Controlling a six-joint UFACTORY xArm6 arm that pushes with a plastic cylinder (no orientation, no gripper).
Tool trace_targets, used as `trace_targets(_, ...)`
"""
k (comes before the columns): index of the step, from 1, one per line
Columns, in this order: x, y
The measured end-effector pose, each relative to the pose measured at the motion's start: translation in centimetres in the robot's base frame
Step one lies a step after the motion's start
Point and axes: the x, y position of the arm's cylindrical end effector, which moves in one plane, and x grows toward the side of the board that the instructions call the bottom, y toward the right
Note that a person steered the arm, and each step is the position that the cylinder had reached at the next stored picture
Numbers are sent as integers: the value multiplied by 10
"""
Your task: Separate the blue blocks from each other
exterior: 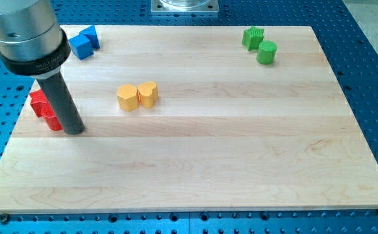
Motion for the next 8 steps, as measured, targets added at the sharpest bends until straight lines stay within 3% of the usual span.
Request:
trace_targets(2, 13, 24)
trace_targets(3, -7, 24)
trace_targets(4, -54, 24)
trace_targets(5, -129, 7)
trace_targets(6, -154, -59)
trace_targets(7, -221, -67)
trace_targets(8, -211, 33)
